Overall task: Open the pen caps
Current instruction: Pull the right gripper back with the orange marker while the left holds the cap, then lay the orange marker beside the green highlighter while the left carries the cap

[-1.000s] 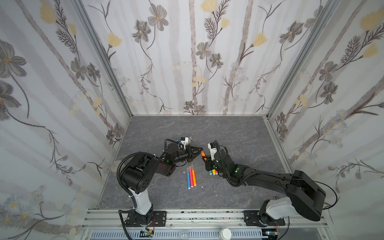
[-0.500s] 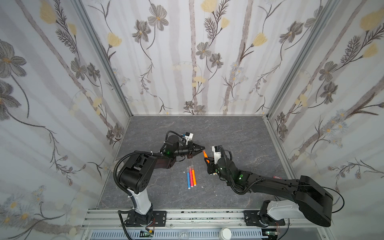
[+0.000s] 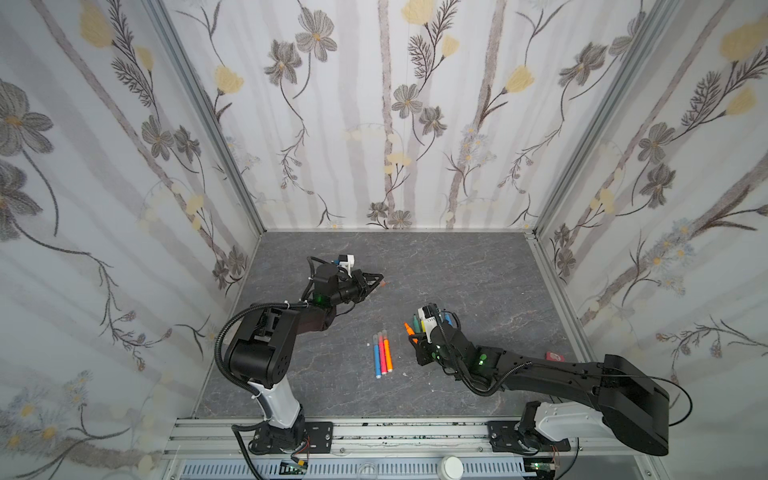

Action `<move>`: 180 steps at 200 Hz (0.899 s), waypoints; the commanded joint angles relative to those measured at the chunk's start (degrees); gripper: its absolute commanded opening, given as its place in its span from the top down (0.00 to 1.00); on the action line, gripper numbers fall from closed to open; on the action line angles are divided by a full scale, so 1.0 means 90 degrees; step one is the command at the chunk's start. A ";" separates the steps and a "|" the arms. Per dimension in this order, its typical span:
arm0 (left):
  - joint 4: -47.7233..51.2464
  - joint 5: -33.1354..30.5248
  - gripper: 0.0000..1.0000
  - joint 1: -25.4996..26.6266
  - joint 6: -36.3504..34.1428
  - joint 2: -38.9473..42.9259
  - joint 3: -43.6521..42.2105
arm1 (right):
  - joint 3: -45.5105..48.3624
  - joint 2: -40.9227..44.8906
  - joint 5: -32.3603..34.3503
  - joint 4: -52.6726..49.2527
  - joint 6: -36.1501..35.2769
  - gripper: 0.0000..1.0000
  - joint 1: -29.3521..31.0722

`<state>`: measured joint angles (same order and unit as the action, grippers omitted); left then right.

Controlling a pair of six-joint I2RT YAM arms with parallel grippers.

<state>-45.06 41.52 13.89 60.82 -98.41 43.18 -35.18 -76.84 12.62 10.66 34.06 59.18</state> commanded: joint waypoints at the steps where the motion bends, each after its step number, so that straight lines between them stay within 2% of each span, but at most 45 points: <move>1: 0.0999 -0.0171 1.00 -0.0280 -0.0965 0.0329 -0.0126 | -0.0379 -0.0474 0.0472 -0.0301 0.0111 1.00 -0.0003; 27: 0.2038 -0.0464 1.00 -0.0600 -0.1797 0.0763 -0.0217 | -0.1067 -0.1296 0.0899 -0.0869 0.0233 1.00 -0.0018; 69: 0.2945 -0.0811 1.00 -0.0893 -0.2614 0.1121 -0.0328 | -0.1364 -0.2087 0.1113 -0.0823 0.0326 1.00 -0.0048; 126: 0.2864 -0.0688 1.00 -0.1082 -0.2763 0.0991 -0.0589 | -0.1450 -0.2600 0.1372 -0.0930 0.0536 1.00 -0.0042; 157: 0.2810 -0.0656 1.00 -0.1102 -0.2754 0.0989 -0.0608 | -0.1610 -0.2780 0.1392 -0.1043 0.0585 0.90 -0.0047; 180: 0.2762 -0.0629 1.00 -0.1098 -0.2734 0.0983 -0.0598 | -0.1729 -0.2885 0.1415 -0.1132 0.0590 0.87 -0.0049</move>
<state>-18.76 35.33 4.05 37.04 -89.47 37.82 -49.54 -101.95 23.92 1.78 38.48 58.76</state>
